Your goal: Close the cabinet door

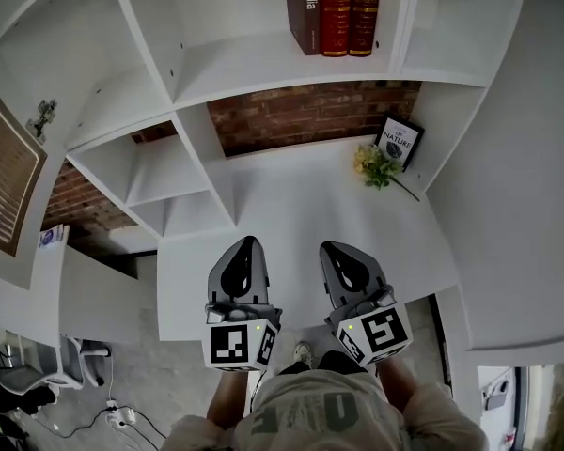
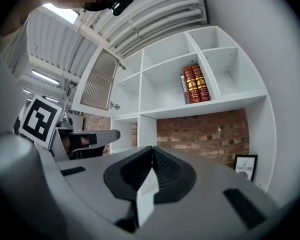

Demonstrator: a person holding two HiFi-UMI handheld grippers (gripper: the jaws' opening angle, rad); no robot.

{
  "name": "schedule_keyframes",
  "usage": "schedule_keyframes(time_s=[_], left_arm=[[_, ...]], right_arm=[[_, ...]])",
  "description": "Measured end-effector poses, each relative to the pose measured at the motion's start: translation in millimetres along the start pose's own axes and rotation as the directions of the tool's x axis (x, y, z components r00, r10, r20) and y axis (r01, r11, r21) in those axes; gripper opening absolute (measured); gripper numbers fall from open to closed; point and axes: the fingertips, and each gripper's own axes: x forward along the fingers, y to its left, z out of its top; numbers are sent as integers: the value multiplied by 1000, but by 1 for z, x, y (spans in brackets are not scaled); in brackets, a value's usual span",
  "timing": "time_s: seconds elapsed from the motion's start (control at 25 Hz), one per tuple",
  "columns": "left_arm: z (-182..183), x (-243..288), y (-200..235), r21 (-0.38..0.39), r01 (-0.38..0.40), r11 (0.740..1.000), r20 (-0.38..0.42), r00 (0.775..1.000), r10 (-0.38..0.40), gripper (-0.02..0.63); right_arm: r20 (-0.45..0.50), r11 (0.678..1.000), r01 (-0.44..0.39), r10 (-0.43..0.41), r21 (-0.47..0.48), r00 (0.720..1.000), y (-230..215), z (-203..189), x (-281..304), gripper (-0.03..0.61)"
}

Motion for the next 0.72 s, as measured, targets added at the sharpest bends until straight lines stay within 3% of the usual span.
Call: schedule_keyframes(time_s=[0.24,0.52,0.72], left_arm=[[1,11,-17,31,-28,999,4,1000,28,20],[19,3,-11,53,-143,988,44,989,141,20],[30,-11,7,66,-240,969,71,969,235,20]], right_arm=[[7,998,-63,63,25,998,-17,2,5,17],[23,984,-175,175,26,984,-17,9,15,17],[57,964,-260,257,47,965,-6,19,30,17]])
